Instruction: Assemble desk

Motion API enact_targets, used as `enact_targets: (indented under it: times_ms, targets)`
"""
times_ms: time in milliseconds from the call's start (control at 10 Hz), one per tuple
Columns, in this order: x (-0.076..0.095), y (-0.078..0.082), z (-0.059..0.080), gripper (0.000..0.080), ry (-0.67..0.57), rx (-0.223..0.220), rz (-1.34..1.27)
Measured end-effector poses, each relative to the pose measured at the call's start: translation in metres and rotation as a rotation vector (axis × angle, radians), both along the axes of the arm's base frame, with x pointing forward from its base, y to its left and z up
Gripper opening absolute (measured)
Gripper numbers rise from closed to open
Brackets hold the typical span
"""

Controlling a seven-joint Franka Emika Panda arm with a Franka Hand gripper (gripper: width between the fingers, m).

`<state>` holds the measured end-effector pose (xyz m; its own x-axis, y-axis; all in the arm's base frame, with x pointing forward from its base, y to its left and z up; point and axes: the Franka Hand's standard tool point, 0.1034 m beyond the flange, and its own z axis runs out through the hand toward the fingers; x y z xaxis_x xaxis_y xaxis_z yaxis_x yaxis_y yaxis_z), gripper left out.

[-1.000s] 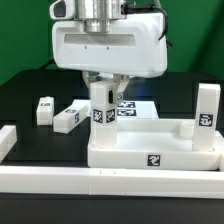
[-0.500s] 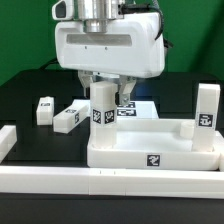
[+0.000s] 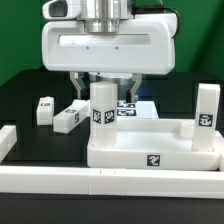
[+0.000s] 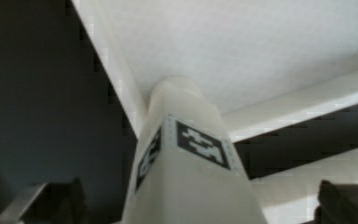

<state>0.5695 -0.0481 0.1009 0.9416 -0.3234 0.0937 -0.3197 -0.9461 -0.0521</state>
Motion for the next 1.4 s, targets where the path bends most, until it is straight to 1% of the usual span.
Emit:
enact_targets:
  times_ms: [100, 300, 400, 700, 900, 1100, 1200, 1300, 1400]
  targets:
    - [-0.0002, -0.0008, -0.0003, 0.0649, -0.002, -0.013, 0.119]
    - [-0.0003, -0.0019, -0.0005, 0.0649, -0.004, -0.031, 0.277]
    - [-0.0004, -0.0026, -0.0005, 0.0649, -0.004, -0.049, 0.402]
    - [-0.0009, -0.0053, -0.0011, 0.0649, -0.003, -0.071, 0.581]
    - [-0.0009, -0.0069, -0.001, 0.0649, 0.002, -0.101, 0.758]
    - [-0.002, -0.0093, -0.0017, 0.0646, 0.0, -0.115, 0.83]
    - [-0.0019, -0.0093, -0.0018, 0.0496, 0.0, -0.115, 0.83]
    - [-0.0019, -0.0093, -0.0019, 0.0361, 0.0, -0.114, 0.828]
    - [-0.0018, -0.0092, -0.0017, 0.0361, 0.0, -0.114, 0.828]
